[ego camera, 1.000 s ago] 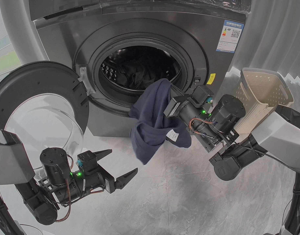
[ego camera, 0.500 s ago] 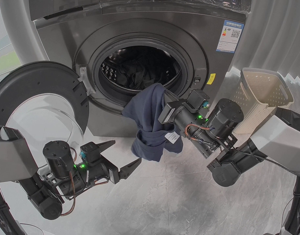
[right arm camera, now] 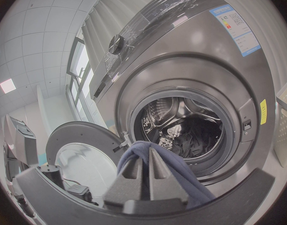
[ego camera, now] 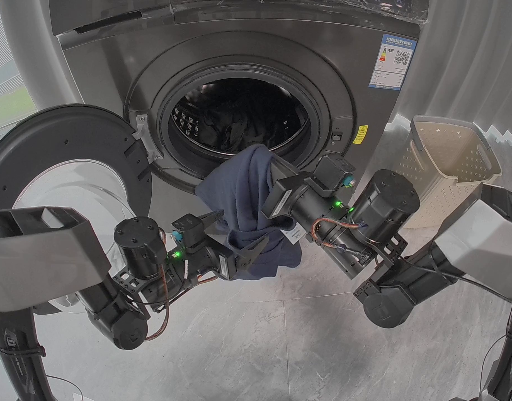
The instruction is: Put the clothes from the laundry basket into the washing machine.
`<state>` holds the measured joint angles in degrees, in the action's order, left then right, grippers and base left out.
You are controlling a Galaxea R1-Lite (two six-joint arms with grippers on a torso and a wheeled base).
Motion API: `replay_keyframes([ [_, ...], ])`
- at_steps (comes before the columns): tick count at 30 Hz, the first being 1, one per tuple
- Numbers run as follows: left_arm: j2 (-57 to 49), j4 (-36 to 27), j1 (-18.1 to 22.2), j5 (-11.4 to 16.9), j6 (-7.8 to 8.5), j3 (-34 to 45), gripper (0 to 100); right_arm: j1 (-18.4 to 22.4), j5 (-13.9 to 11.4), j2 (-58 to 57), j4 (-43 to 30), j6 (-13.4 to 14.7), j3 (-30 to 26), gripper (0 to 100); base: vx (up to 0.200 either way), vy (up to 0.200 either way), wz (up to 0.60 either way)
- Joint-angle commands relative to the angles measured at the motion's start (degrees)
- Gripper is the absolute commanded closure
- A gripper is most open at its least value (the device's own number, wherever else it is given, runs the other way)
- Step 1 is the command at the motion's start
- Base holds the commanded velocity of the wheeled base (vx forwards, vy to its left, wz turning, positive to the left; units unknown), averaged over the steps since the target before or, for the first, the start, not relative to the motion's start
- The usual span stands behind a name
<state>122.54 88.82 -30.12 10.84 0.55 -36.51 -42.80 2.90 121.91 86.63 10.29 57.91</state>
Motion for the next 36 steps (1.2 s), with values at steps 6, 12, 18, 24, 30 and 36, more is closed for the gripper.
replay_keyframes([
  [6,7.2,0.0,0.3,-1.4,-0.11,-10.5,0,-2.4,0.4,-2.6,-0.3,0.1,-2.4,100,0.0,0.0,0.0],
  [12,10.0,0.0,0.4,-1.9,-0.28,-14.8,0,-3.7,1.2,-3.0,-0.3,0.1,-4.1,100,0.0,0.0,0.0],
  [18,12.9,0.0,1.2,-2.2,-0.55,-18.2,0,-4.3,1.4,-3.8,-0.2,0.3,-4.6,100,0.0,0.0,0.0],
  [24,14.1,0.0,2.1,-3.1,-0.64,-20.8,0,-4.3,1.4,-4.0,0.0,0.3,-5.7,100,0.0,0.0,0.0],
  [30,15.1,0.0,2.2,-3.6,-0.64,-22.7,100,-4.3,1.4,-4.0,0.1,0.3,-5.8,100,0.0,0.0,0.0],
  [36,14.7,0.0,2.1,-4.6,-1.69,-23.4,100,-3.2,1.5,-4.0,0.3,0.3,-5.9,100,0.0,0.0,0.0],
])
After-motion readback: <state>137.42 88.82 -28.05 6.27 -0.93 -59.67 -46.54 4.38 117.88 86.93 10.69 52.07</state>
